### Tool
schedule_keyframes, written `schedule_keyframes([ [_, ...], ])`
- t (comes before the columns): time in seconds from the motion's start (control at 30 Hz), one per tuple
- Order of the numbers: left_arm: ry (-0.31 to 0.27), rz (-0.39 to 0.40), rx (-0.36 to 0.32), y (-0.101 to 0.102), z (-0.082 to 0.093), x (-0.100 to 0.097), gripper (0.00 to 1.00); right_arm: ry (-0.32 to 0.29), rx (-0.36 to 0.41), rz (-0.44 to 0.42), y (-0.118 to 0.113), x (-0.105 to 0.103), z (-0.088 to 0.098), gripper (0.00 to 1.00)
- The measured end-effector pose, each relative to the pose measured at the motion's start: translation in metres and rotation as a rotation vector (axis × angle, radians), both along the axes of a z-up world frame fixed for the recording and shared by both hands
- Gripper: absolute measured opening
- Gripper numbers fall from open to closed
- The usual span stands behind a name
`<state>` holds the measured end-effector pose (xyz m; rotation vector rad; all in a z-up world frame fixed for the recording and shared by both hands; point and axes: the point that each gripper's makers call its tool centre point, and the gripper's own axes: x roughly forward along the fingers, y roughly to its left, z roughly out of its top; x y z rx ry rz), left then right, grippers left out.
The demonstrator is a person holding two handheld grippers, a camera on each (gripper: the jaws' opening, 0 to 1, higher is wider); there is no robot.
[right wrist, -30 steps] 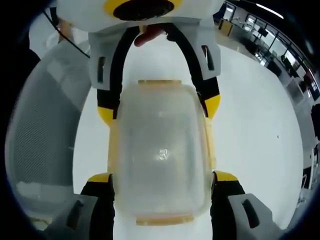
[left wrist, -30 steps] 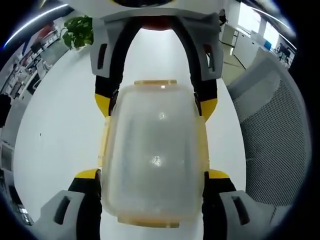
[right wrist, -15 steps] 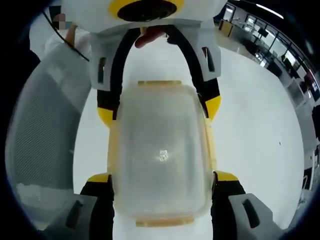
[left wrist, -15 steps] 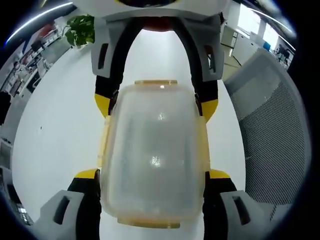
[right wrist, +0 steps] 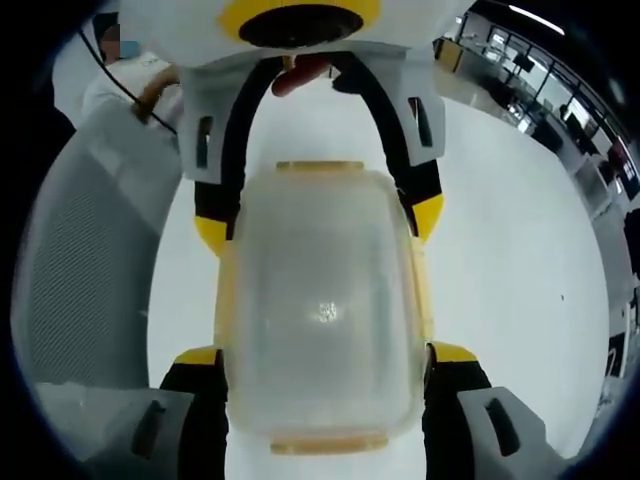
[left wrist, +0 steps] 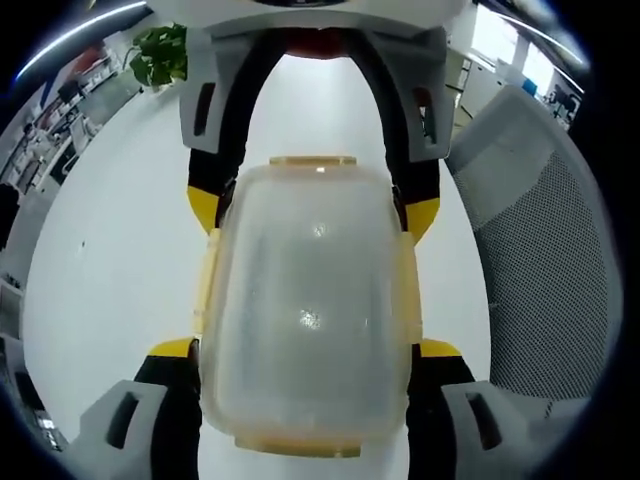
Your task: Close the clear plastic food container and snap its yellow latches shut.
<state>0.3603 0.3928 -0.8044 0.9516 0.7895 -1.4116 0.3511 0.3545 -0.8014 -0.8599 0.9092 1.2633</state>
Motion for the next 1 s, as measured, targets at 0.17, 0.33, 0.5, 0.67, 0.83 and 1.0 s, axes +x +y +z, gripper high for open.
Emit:
schedule_keyframes([
  [0.17,0.001,0.004,-0.001,0.009,0.0,0.0,0.86,0.002,0.003,0.004,0.01,0.001,0.0,0.81],
  [0.33,0.001,0.012,-0.003,0.019,0.0,0.001,0.86,0.004,0.003,0.014,0.02,0.001,-0.001,0.81],
  [0.5,0.004,0.009,-0.002,0.027,-0.001,0.002,0.87,0.005,0.004,0.013,0.029,0.002,-0.001,0.81],
  [0.67,0.002,0.002,0.017,0.035,-0.001,0.002,0.87,0.0,0.007,0.006,0.037,0.001,0.0,0.82],
  [0.83,0.0,0.005,0.013,0.035,-0.001,0.002,0.87,0.001,-0.006,0.01,0.036,0.002,-0.001,0.82],
  [1.0,0.0,0.006,0.019,0.035,-0.002,0.002,0.87,-0.003,-0.004,0.009,0.036,0.002,-0.001,0.82],
])
